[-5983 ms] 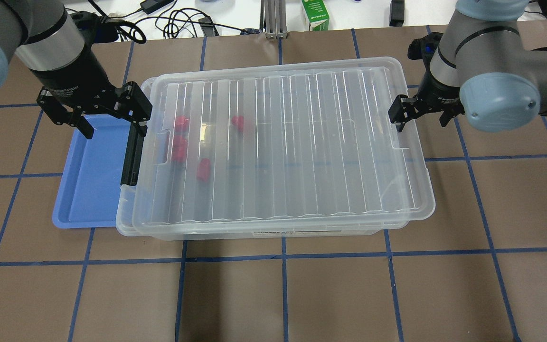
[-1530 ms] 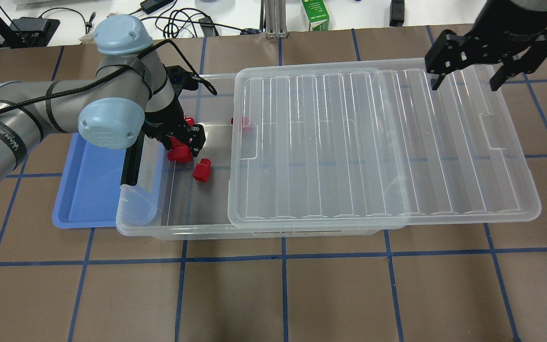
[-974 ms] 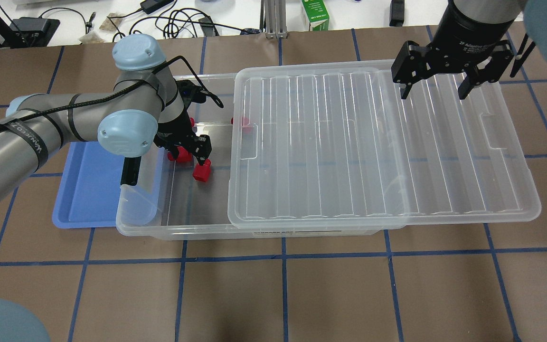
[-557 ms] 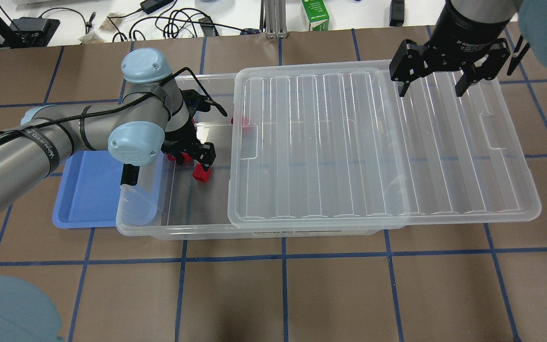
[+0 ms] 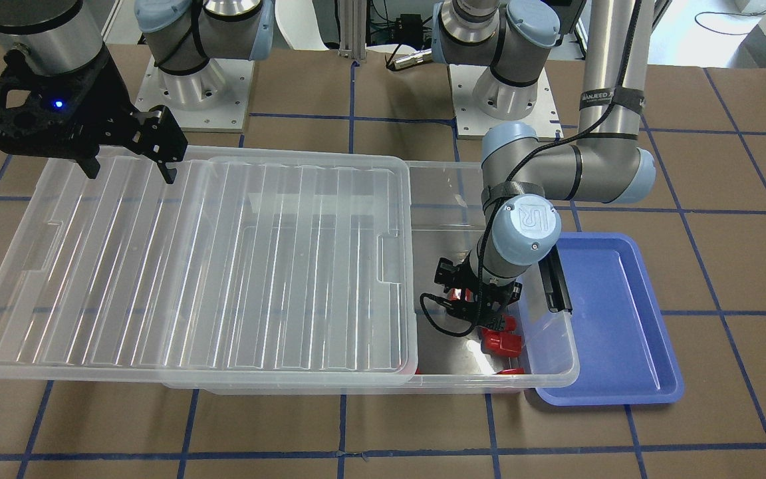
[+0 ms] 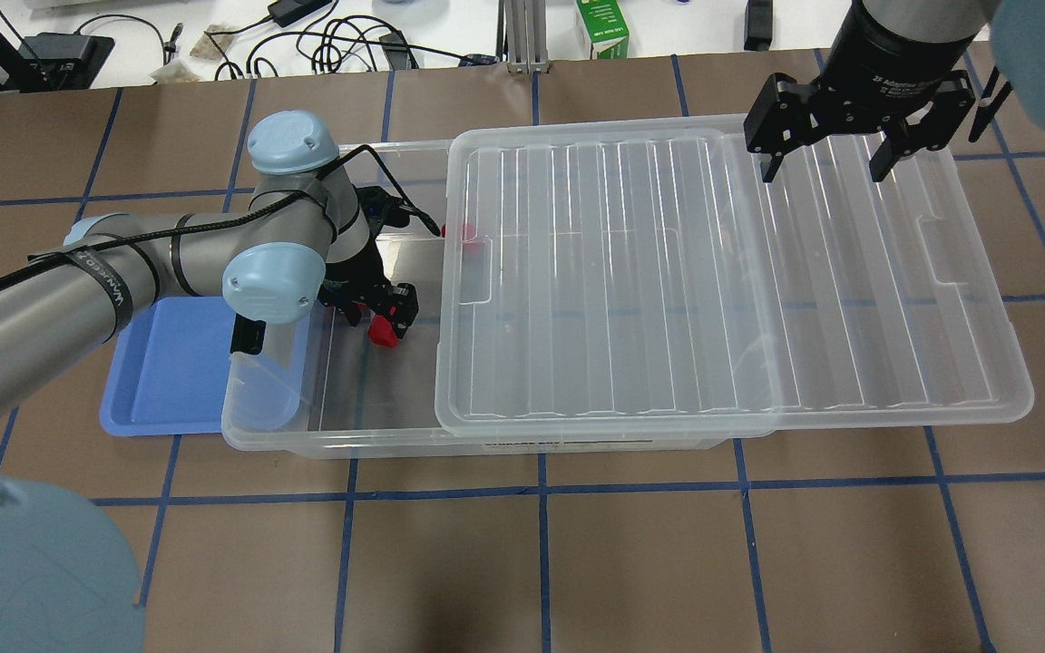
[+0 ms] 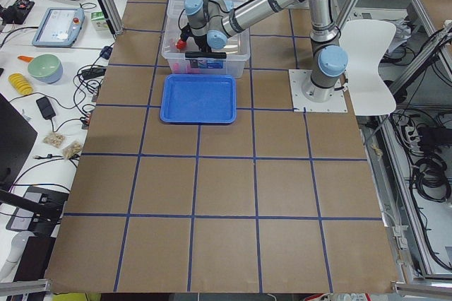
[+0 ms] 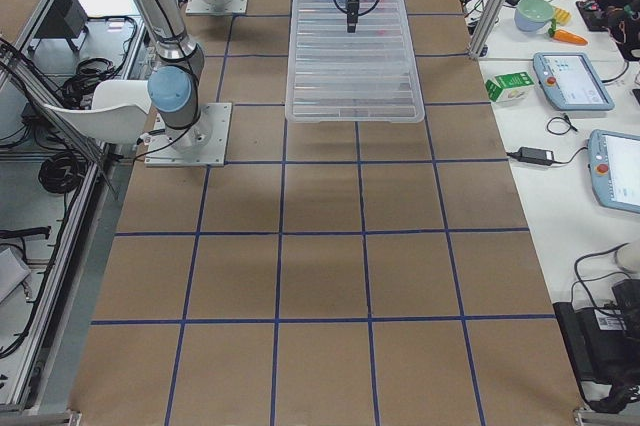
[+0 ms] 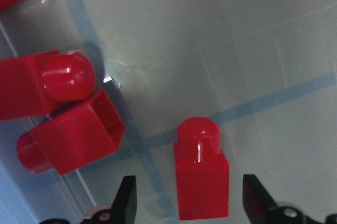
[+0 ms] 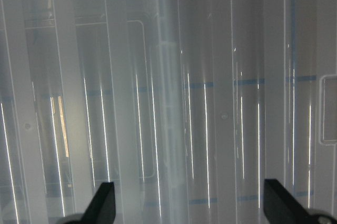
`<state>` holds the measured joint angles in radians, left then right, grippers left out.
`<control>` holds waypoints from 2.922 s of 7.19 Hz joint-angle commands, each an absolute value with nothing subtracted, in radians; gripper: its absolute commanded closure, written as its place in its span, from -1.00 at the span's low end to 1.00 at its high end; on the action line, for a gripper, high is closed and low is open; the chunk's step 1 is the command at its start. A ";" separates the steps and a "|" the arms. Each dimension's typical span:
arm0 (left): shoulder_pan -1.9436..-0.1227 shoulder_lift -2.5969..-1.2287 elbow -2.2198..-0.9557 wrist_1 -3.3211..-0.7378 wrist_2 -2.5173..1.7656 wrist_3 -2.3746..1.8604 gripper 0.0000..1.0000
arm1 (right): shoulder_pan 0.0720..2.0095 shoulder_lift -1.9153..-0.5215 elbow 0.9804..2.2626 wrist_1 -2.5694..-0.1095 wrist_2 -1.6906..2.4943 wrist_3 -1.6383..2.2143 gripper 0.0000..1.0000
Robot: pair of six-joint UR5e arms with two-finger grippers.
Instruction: Place red block in blue tray from box
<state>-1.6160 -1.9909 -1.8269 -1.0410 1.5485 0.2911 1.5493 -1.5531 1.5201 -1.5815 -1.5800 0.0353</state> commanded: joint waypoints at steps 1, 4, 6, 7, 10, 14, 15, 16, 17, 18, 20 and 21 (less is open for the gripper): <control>-1.617 -1.994 -1.825 -1.039 1.548 0.287 0.99 | 1.549 -1.552 1.520 -1.582 -1.580 0.035 -1.00; -1.617 -1.961 -1.798 -1.060 1.494 0.276 1.00 | 1.549 -1.554 1.520 -1.582 -1.582 0.035 -1.00; -1.615 -1.898 -1.697 -1.232 1.493 0.244 1.00 | 1.549 -1.554 1.520 -1.583 -1.582 0.035 -1.00; -1.612 -1.867 -1.598 -1.375 1.505 0.241 1.00 | 1.549 -1.552 1.519 -1.583 -1.583 0.037 -1.00; -1.505 -1.807 -1.415 -1.604 1.522 0.245 1.00 | 1.530 -1.546 1.506 -1.583 -1.594 -0.024 -1.00; -1.202 -1.850 -1.456 -1.553 1.522 0.362 1.00 | 1.318 -1.557 1.450 -1.513 -1.597 -0.260 -1.00; -1.177 -1.870 -1.492 -1.537 1.520 0.356 1.00 | 1.257 -1.559 1.445 -1.508 -1.595 -0.341 -1.00; -1.175 -1.903 -1.550 -1.461 1.519 0.348 1.00 | 1.209 -1.559 1.443 -1.515 -1.597 -0.464 -1.00; -1.175 -1.928 -1.616 -1.328 1.522 0.353 1.00 | 1.160 -1.557 1.445 -1.519 -1.600 -0.577 -1.00; -1.175 -1.946 -1.658 -1.287 1.523 0.362 1.00 | 1.100 -1.557 1.447 -1.517 -1.597 -0.685 -1.00; -1.174 -1.982 -1.670 -1.289 1.523 0.362 1.00 | 0.993 -1.552 1.457 -1.512 -1.585 -0.742 -1.00; -1.173 -2.002 -1.672 -1.289 1.541 0.356 1.00 | 0.982 -1.545 1.466 -1.520 -1.583 -0.738 -1.00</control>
<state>-1.1741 -1.9777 -1.6665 -1.2919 1.5270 0.3582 1.0153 -1.5523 1.4566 -1.5143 -1.5868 -0.7280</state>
